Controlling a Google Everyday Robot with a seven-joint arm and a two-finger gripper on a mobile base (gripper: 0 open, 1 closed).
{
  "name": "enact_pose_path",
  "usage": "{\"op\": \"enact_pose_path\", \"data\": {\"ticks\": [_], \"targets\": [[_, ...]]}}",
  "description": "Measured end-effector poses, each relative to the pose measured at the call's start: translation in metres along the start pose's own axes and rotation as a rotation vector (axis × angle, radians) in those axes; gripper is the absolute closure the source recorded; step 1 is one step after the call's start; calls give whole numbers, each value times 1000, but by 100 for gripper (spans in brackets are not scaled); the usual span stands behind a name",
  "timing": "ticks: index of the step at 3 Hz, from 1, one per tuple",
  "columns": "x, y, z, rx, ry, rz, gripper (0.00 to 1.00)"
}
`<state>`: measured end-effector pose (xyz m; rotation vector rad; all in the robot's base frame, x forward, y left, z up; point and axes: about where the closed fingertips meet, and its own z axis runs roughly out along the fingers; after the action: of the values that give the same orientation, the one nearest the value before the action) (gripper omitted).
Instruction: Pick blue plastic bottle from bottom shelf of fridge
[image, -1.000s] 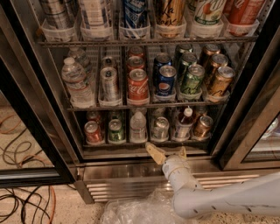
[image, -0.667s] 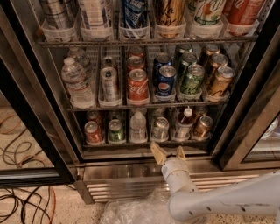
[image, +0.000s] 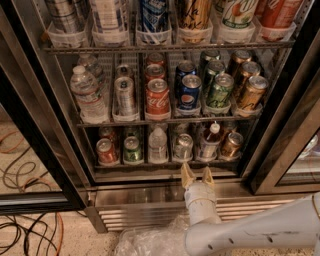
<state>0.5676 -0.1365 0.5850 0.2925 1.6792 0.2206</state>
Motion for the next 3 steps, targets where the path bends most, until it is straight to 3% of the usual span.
{"op": "enact_pose_path", "data": {"ticks": [3], "targets": [[-7, -17, 25, 37, -108, -100, 48]]}}
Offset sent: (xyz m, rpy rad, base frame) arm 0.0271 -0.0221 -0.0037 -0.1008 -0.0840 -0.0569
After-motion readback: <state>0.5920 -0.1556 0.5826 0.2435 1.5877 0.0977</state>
